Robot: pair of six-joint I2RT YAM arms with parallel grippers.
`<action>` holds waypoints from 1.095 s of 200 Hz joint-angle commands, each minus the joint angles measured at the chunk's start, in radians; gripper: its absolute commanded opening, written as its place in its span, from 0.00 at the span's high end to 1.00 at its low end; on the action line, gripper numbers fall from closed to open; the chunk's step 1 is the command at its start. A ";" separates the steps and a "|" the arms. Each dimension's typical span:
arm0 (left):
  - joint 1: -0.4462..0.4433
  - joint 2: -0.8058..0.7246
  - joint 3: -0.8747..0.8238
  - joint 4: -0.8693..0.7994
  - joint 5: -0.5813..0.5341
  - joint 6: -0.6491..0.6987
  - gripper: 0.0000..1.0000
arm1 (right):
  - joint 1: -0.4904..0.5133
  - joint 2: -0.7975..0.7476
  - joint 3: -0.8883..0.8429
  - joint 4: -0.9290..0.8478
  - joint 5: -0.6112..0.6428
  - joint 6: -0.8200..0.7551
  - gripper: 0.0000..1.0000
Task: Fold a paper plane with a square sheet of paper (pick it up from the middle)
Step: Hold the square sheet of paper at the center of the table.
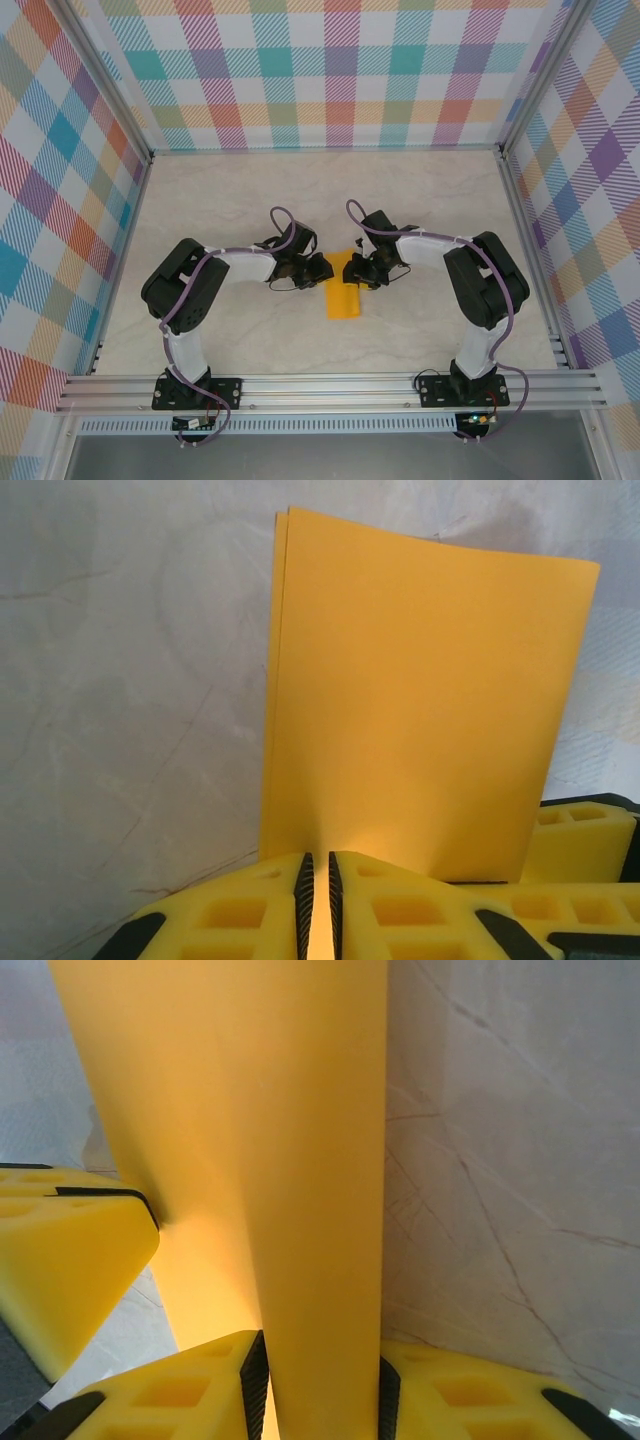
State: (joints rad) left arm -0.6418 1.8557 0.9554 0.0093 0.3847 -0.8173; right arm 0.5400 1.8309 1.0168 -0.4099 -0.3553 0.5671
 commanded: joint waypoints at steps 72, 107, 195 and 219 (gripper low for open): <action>-0.013 0.069 -0.027 -0.137 -0.084 0.050 0.87 | -0.029 -0.238 0.010 -0.131 0.242 0.020 0.50; -0.014 0.077 -0.027 -0.139 -0.089 0.055 0.88 | -0.025 -0.208 -0.014 0.000 0.022 0.060 0.62; -0.013 0.092 -0.012 -0.176 -0.110 0.049 0.90 | 0.011 -0.014 0.059 0.045 -0.076 0.065 0.87; -0.013 0.086 -0.016 -0.192 -0.124 0.048 0.90 | 0.011 0.013 0.059 0.026 -0.061 0.051 0.87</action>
State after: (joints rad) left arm -0.6418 1.8645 0.9733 -0.0284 0.3733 -0.7876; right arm 0.5449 1.8202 1.0496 -0.3611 -0.4030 0.6422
